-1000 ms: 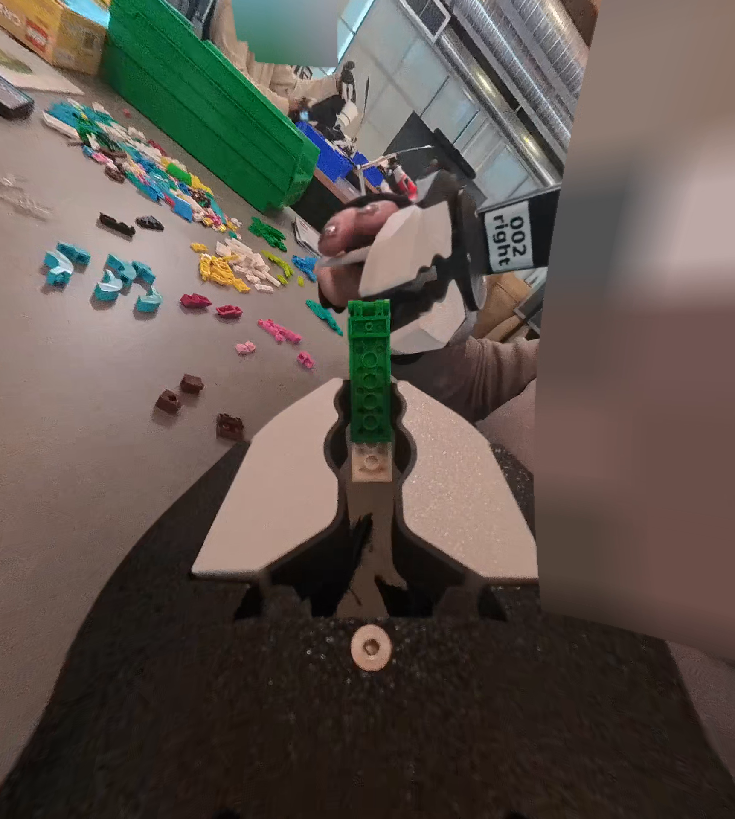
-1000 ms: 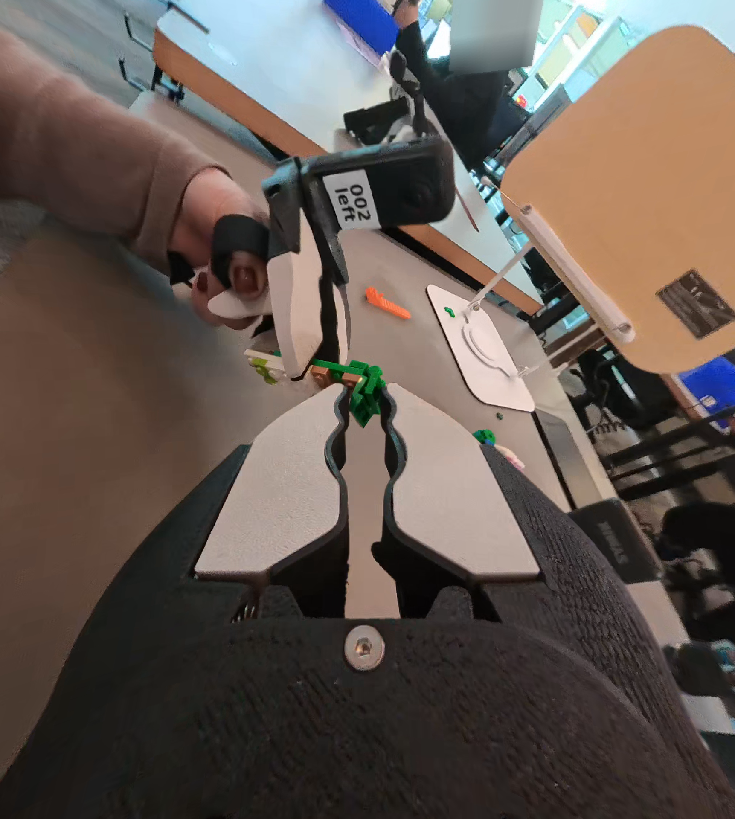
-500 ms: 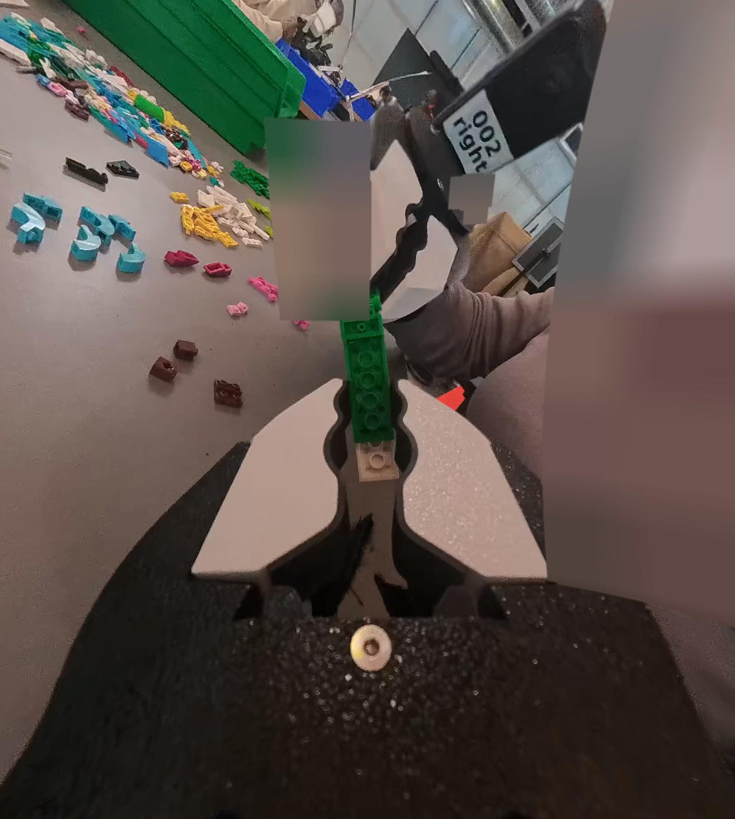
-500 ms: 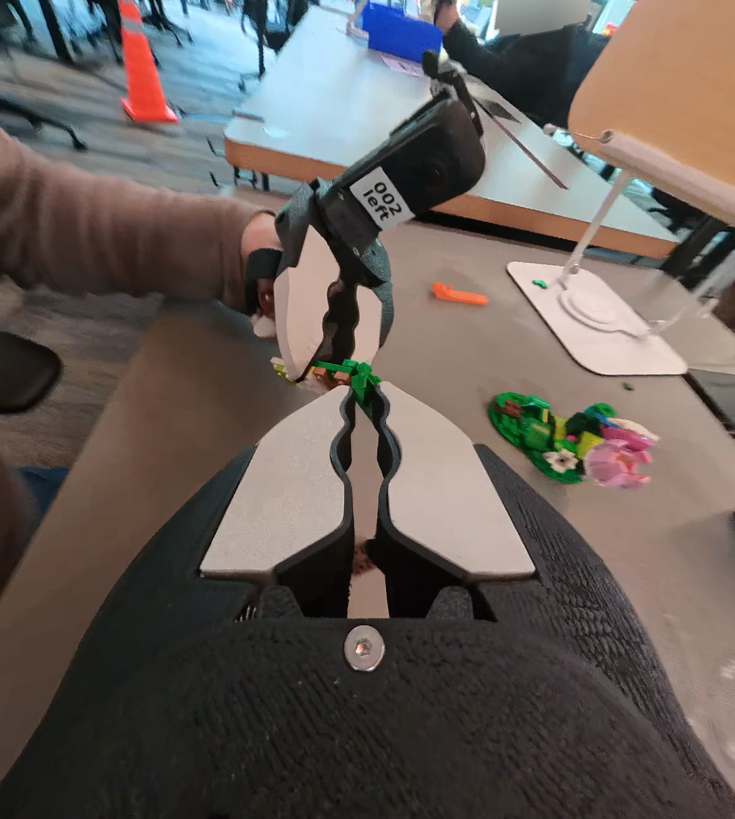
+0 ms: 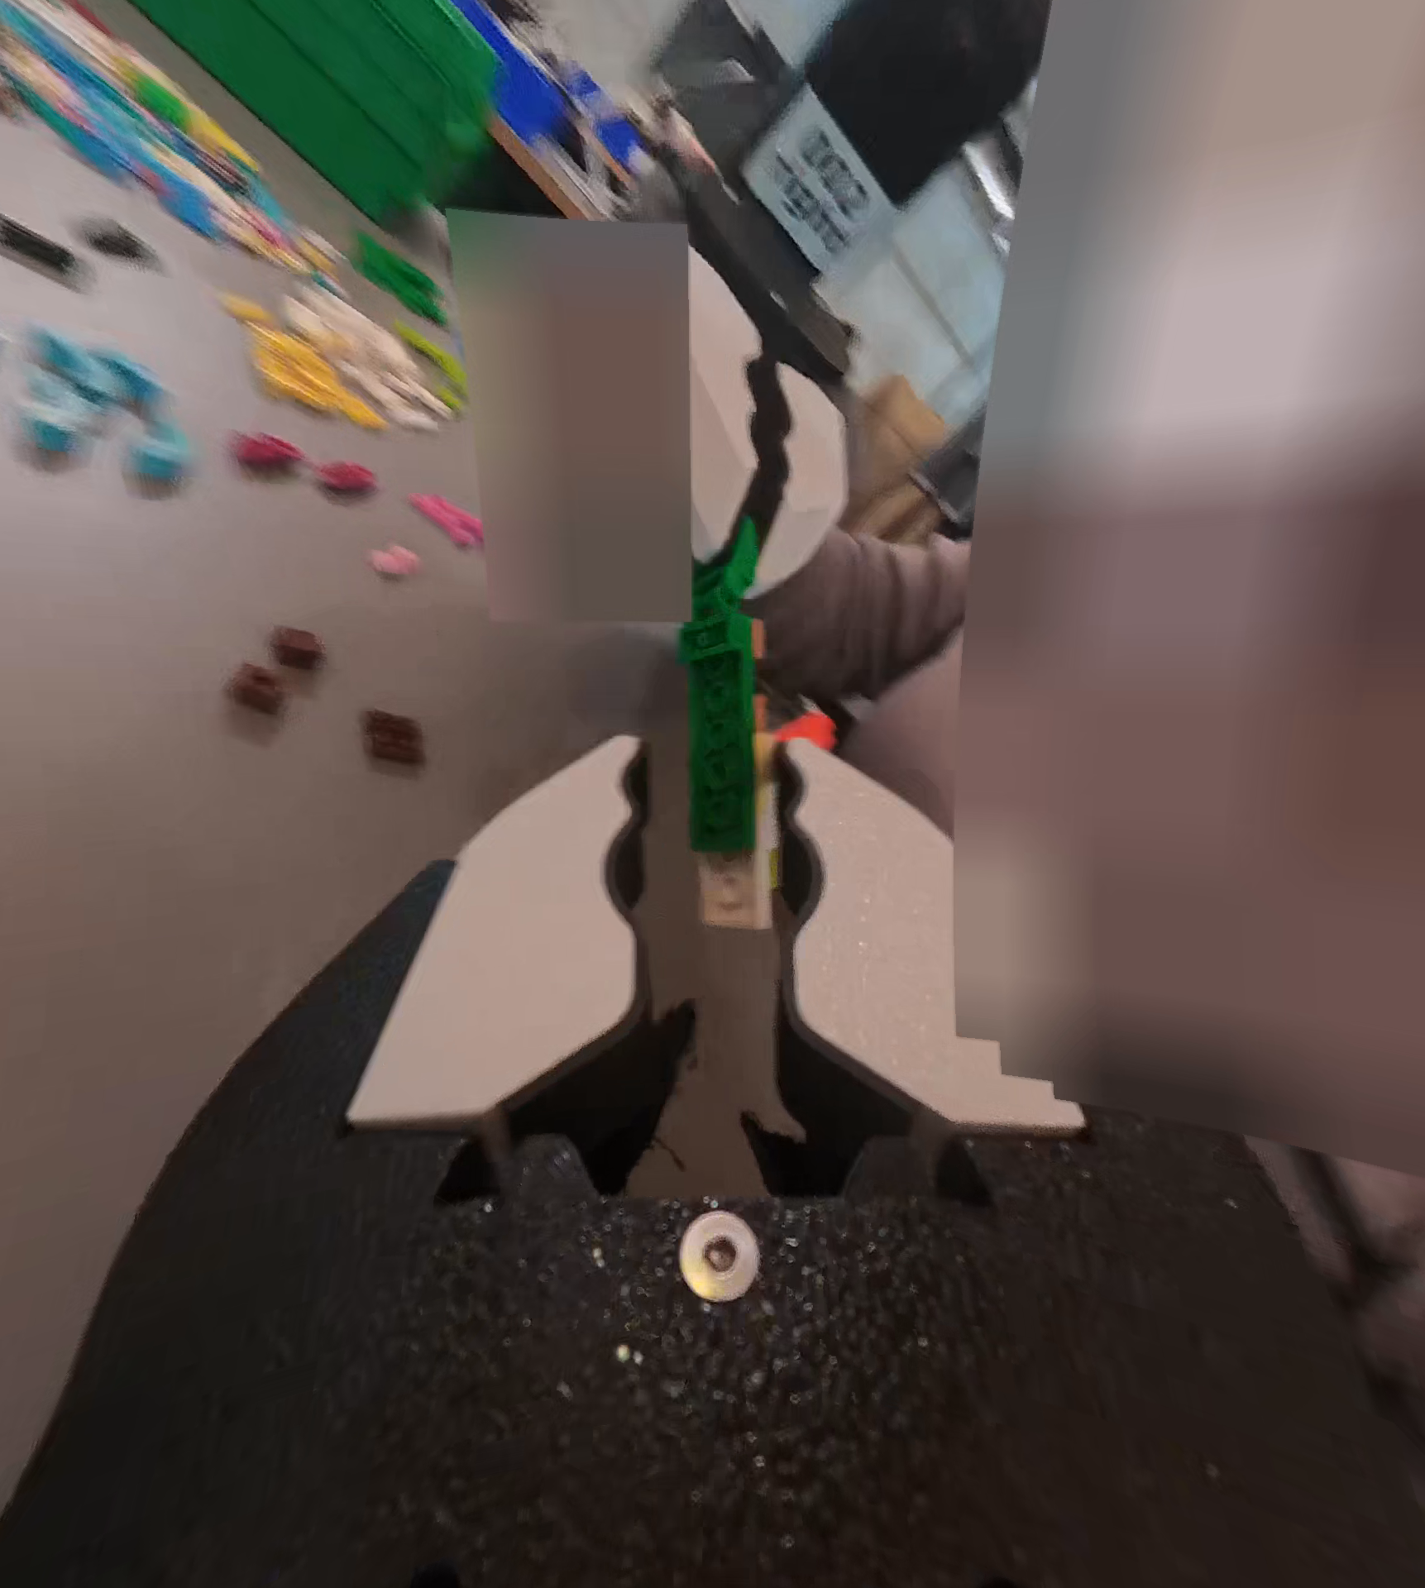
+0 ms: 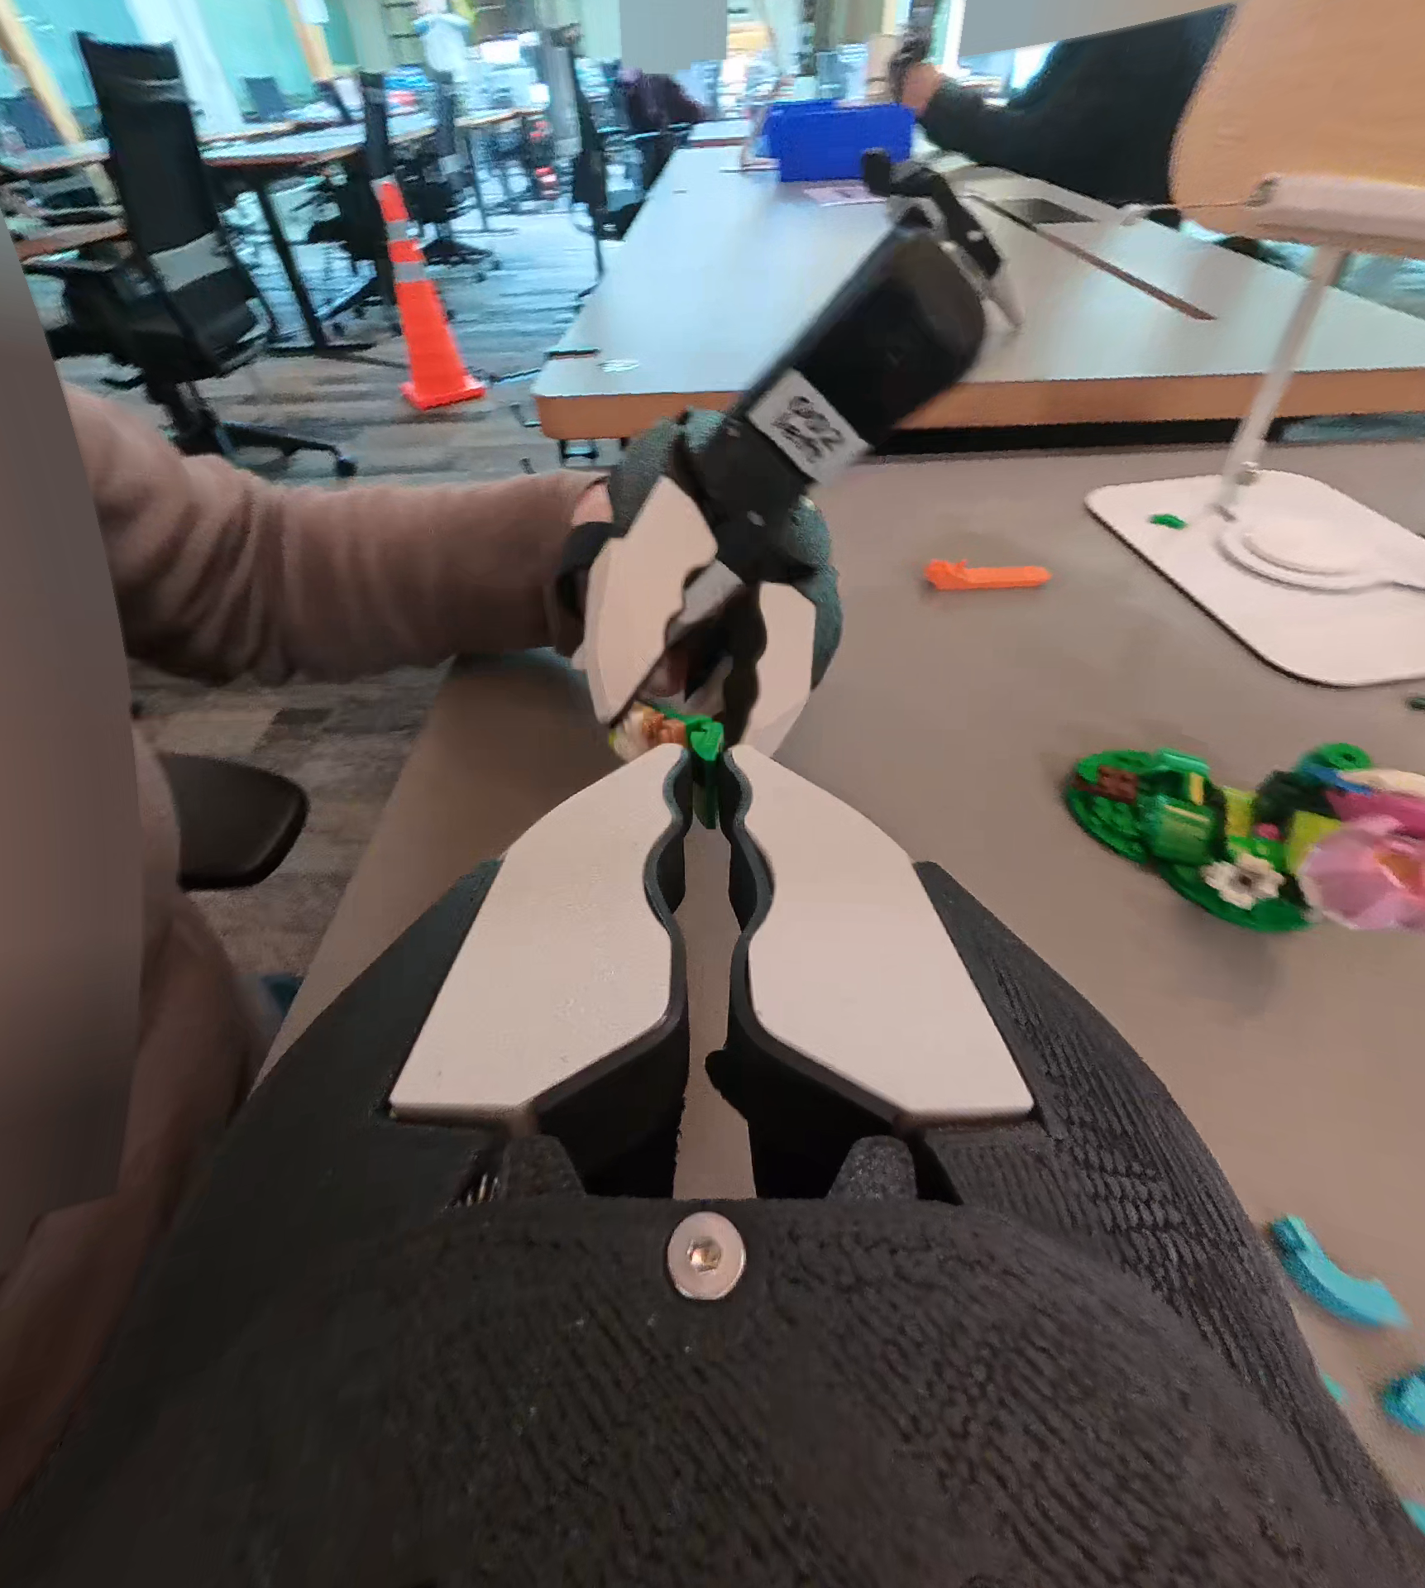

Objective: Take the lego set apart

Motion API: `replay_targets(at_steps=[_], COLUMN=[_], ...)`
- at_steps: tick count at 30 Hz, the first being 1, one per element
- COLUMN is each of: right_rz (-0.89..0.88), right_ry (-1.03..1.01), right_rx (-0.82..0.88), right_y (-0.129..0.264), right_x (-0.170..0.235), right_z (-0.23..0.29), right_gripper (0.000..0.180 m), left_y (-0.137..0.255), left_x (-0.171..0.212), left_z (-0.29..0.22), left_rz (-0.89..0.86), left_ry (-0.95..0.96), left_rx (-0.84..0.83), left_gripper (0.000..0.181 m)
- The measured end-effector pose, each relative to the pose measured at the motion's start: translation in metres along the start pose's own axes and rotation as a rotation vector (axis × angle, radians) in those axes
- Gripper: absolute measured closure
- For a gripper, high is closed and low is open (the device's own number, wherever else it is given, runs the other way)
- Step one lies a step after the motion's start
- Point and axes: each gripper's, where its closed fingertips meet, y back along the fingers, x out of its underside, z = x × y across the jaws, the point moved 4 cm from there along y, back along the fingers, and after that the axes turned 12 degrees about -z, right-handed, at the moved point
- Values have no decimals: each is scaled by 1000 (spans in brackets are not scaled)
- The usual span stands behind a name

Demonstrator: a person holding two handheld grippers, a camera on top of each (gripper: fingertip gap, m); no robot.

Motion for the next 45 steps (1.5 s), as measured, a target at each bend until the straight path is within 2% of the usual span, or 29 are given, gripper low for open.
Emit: replay_targets(at_steps=[1,3,7,10,12,15,20,23,24,26,28,29,33,36,38,39,40,42,45], right_rz=[0,34,87,54,30,-29,-174,-185,-181,-162,-106,-73,-9,-48,-86,-108,-128,-150,-148], right_ry=[-8,11,3,-55,-78,-183,-376,-330,-290,-201,-153,-140,-138,-227,-301,-338,-379,-431,-440], right_rx=[47,151,189,156,160,96,-81,-50,-13,55,62,56,27,7,20,22,22,21,10], right_y=[2,4,-1,-5,-4,-1,4,4,4,6,4,2,-6,-5,-2,0,2,4,3], right_x=[0,3,10,8,6,4,-4,-4,-4,-6,-5,-3,3,1,0,-1,-2,-2,-2], right_z=[-5,-15,-16,-12,-14,-12,0,-1,-3,-5,-2,0,4,4,-1,-3,-5,-9,-9], right_gripper=[177,177,176,176,176,177,176,175,173,152,146,147,170,172,172,172,172,172,172], left_y=[4,9,2,-5,-9,-13,-11,-10,-10,-9,-10,-10,-15,-15,-13,-11,-9,-8,-8], left_x=[-5,-14,-20,-16,-13,-9,-15,-15,-14,-12,-11,-11,-10,-13,-12,-10,-8,-7,-6], left_z=[5,8,1,6,4,-5,-25,-20,-17,-13,-14,-13,-17,-21,-20,-15,-13,-12,-13], left_rz=[-37,-84,-35,140,203,186,-14,-67,-61,-41,-26,-14,-7,-68,-67,-32,6,39,41], left_ry=[-66,-219,-645,-929,-1001,-879,-490,-388,-397,-443,-474,-483,-475,-510,-624,-711,-798,-923,-961], left_rx=[-73,-204,-462,-664,-696,-586,-195,-156,-178,-243,-262,-277,-235,-209,-264,-333,-389,-469,-518], left_gripper=[141,124,119,136,165,168,169,170,170,170,170,170,170,169,133,124,125,137,154])
